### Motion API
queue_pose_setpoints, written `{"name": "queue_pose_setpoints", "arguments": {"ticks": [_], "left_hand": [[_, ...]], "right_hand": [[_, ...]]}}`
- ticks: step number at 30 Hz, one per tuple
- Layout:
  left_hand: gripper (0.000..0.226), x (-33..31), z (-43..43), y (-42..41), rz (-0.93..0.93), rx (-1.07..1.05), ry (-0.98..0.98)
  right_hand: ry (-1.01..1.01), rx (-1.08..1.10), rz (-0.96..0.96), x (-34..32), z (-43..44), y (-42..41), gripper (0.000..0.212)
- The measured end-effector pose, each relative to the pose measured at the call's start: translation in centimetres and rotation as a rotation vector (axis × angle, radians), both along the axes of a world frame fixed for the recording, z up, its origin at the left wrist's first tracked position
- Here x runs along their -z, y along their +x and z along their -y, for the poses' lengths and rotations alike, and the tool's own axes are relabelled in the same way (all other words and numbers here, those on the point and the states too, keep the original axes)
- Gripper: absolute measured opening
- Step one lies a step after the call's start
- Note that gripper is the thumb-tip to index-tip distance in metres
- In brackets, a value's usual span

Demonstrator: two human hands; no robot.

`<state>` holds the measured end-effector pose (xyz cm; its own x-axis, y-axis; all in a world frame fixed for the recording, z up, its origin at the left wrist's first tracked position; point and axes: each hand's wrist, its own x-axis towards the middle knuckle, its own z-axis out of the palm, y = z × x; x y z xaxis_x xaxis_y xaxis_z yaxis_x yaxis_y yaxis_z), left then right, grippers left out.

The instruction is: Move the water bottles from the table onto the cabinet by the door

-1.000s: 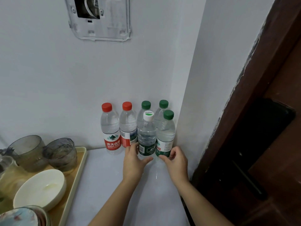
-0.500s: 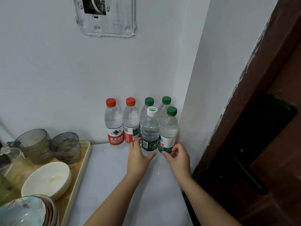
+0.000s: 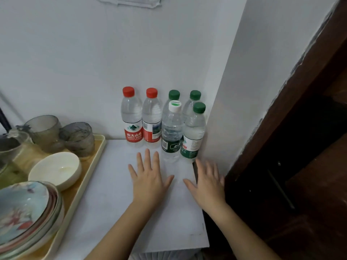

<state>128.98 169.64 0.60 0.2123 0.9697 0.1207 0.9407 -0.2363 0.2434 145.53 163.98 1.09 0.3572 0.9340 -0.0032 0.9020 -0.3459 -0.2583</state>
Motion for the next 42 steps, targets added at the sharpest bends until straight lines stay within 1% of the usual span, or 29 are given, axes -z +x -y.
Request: {"name": "queue_pose_setpoints", "arguments": {"ticks": [2, 6, 10, 15, 20, 25, 30, 37, 42], "left_hand": [[0.085, 0.5, 1.9, -1.1, -0.057, -0.008, 0.020], [0.081, 1.4, 5.8, -3.0, -0.111, -0.059, 0.035], [0.078, 1.9, 10.0, -4.6, -0.074, -0.176, 0.016], [0.076, 2.4, 16.4, -7.3, -0.006, -0.377, -0.046], [0.076, 3.5, 22.9, -9.9, 0.027, -0.581, -0.163], [0.075, 4.6, 28.3, -11.7, 0.064, -0.799, -0.235], [0.076, 6.0, 34.4, -13.1, 0.087, -1.006, -0.290], [0.079, 7.6, 45.3, -14.6, 0.151, -1.276, -0.375], [0.077, 8.3, 53.2, -15.9, 0.181, -1.439, -0.443]], "right_hand": [[-0.057, -0.069, 0.013, 0.0, 1.2, -0.4, 0.082], [-0.092, -0.241, -0.006, -0.7, 2.7, -1.9, 0.078], [-0.101, -0.415, -0.034, -1.0, 3.6, -4.0, 0.077], [-0.134, -0.693, -0.075, -0.1, 5.1, -7.7, 0.079], [-0.174, -0.982, 0.037, 1.2, 6.6, -11.7, 0.079], [-0.103, -1.266, 0.146, 1.3, 8.8, -15.7, 0.079], [-0.157, -1.560, 0.269, 2.4, 13.1, -19.9, 0.077], [-0.260, -1.818, 0.392, 5.2, 21.0, -26.5, 0.077], [-0.266, -1.983, 0.424, 6.6, 28.7, -30.8, 0.075]]}}
